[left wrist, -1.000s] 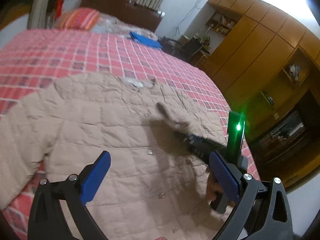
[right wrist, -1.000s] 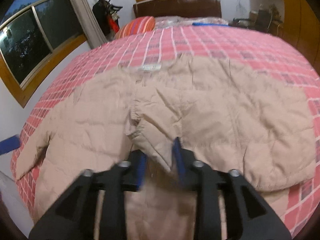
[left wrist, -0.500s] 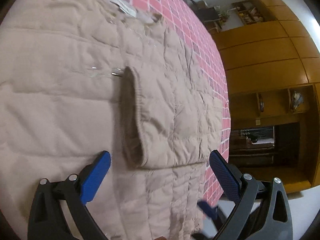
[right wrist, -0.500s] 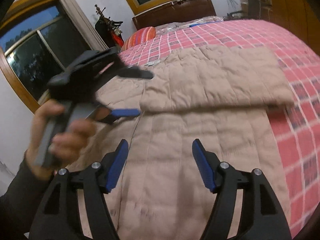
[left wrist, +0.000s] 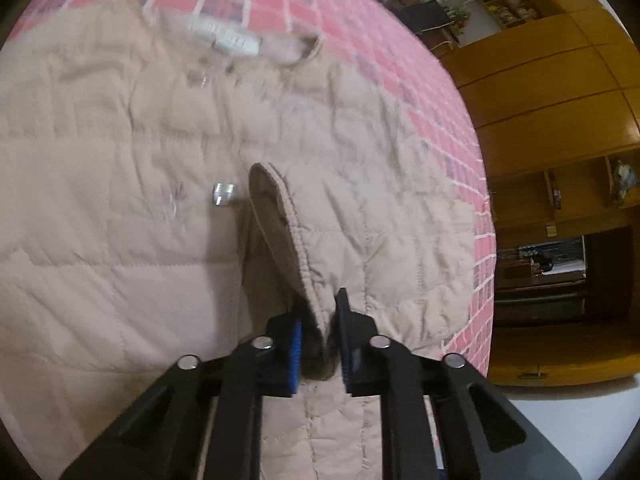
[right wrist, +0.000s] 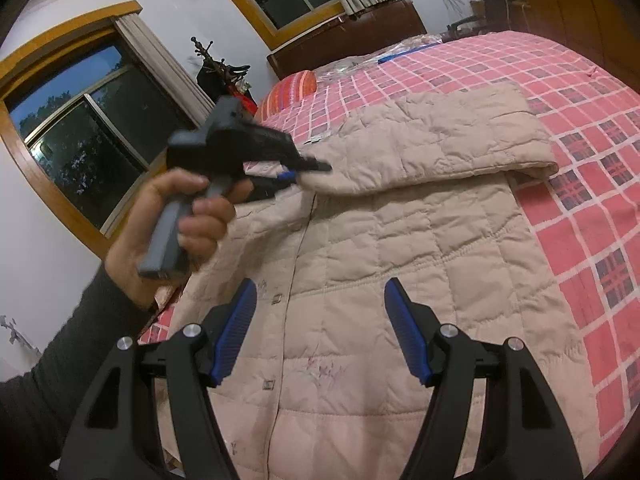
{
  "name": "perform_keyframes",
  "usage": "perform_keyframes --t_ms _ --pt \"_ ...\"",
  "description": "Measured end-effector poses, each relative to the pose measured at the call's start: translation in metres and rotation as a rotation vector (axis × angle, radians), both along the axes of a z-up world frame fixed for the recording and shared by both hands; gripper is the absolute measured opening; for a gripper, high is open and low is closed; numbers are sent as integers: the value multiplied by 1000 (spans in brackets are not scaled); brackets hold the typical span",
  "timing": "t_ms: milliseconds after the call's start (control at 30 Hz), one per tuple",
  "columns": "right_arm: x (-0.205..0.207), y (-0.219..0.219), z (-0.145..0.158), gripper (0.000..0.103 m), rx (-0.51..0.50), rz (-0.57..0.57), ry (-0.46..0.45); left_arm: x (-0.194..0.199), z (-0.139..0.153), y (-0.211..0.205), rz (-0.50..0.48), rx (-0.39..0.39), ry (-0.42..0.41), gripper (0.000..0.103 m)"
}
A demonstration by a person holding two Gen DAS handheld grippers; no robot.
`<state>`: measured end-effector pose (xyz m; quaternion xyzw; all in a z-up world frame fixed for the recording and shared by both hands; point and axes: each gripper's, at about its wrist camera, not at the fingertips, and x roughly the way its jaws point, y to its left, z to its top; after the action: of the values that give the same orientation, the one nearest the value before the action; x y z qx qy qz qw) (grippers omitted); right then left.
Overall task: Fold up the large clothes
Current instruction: 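Grasp the other sleeve cuff with the left gripper and fold it across the body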
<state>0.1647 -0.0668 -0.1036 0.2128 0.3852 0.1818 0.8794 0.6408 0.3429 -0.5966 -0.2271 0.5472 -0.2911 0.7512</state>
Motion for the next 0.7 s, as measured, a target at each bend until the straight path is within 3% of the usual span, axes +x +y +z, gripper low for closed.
perform_keyframes --t_ms 267,367,533,700 --pt "-3 9 -5 66 11 27 16 -15 96 39 1 -3 -217 10" --pt "-2 9 -5 66 23 33 18 -20 120 64 29 2 -277 10" --pt "2 13 -1 66 30 44 13 -22 129 111 92 1 -308 10" --pt "4 16 -1 67 36 59 9 -14 99 163 172 15 -264 10"
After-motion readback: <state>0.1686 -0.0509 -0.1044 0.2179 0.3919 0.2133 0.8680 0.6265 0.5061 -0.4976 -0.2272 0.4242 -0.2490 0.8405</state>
